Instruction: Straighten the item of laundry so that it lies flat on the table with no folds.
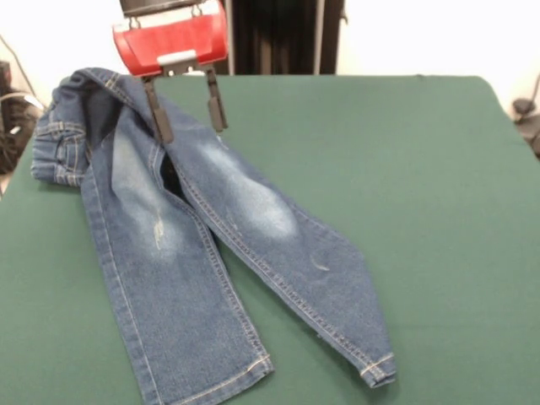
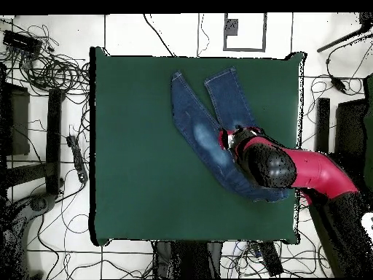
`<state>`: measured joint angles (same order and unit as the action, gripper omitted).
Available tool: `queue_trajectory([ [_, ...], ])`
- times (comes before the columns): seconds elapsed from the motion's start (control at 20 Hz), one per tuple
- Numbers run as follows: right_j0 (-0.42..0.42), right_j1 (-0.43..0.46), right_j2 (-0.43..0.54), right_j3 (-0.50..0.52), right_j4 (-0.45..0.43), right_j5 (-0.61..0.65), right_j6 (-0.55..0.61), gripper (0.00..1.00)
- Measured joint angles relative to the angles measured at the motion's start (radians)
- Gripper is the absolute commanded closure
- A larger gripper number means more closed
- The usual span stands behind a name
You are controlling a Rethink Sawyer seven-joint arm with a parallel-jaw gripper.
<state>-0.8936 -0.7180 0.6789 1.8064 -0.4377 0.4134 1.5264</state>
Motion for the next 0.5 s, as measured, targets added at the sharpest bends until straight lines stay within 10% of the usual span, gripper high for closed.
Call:
queue_trajectory([
  [0.5,0.166,-0.082,-0.18,-0.019,0.06,0.009,0.01,0.0],
])
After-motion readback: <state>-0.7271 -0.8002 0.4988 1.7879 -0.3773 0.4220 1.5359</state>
